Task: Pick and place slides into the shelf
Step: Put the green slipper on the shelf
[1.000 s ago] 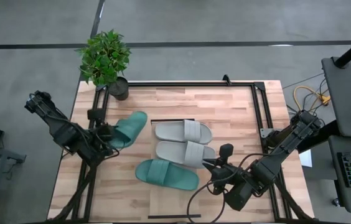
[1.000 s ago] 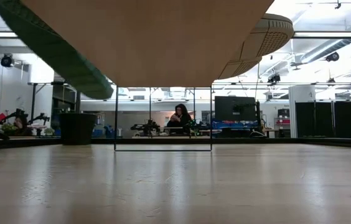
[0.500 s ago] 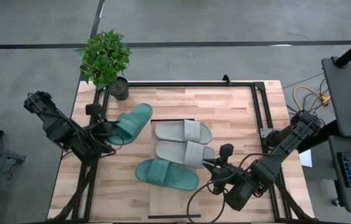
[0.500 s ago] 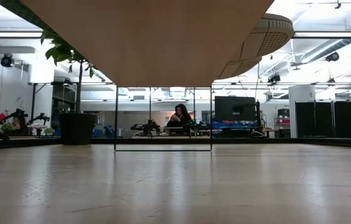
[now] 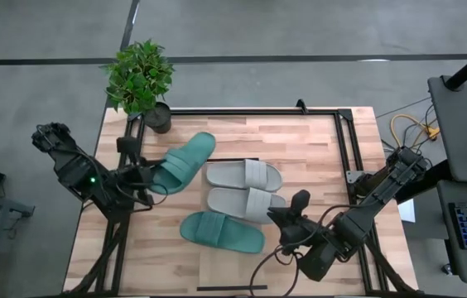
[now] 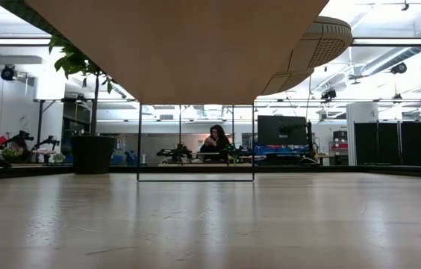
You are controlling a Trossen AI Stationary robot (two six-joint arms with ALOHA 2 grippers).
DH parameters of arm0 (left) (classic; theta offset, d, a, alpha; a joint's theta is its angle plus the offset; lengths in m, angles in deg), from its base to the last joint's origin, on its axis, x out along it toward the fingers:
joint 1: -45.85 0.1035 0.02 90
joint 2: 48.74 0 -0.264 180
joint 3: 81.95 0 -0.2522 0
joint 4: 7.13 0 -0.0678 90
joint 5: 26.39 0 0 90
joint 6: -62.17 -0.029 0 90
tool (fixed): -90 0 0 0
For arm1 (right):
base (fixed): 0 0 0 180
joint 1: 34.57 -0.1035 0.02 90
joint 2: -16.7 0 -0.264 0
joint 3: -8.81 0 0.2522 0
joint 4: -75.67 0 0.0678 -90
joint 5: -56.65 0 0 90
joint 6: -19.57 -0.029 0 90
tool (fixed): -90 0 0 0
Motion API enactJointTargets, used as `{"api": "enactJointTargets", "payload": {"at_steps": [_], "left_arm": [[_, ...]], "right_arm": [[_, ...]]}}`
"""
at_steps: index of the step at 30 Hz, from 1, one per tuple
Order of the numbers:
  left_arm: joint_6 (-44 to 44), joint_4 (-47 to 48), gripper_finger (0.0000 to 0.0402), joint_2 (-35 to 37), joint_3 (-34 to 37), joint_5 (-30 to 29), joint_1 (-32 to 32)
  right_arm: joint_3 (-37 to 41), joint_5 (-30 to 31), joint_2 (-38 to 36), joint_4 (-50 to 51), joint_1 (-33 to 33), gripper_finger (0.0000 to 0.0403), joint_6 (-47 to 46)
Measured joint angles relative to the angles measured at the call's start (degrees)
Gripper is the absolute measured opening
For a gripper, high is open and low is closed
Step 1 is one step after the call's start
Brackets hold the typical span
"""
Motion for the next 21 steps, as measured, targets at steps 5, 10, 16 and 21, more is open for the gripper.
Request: {"api": "enactJointTargets", "payload": {"at_steps": [5, 10, 16, 21], "left_arm": [[-13.9, -14.4, 0.0000, -1.1, -0.3, 0.5, 0.0], [-24.5, -25.1, 0.0000, -1.6, -0.3, 2.6, -0.2], [-29.5, -32.1, 0.0000, -2.0, 0.2, 4.9, -1.5], [-35.3, -40.8, 0.0000, -2.1, 0.4, 9.3, -3.1]], "right_arm": [[0.0, 1.8, -0.1, -9.1, 0.0, 0.0061, 12.3], [-1.4, 5.6, -0.4, -10.3, -0.2, 0.0090, 18.0], [-2.2, 10.0, -4.0, -10.0, -2.2, 0.0142, 22.3], [-2.2, 1.6, -6.9, -10.5, -4.4, 0.0188, 21.5]]}}
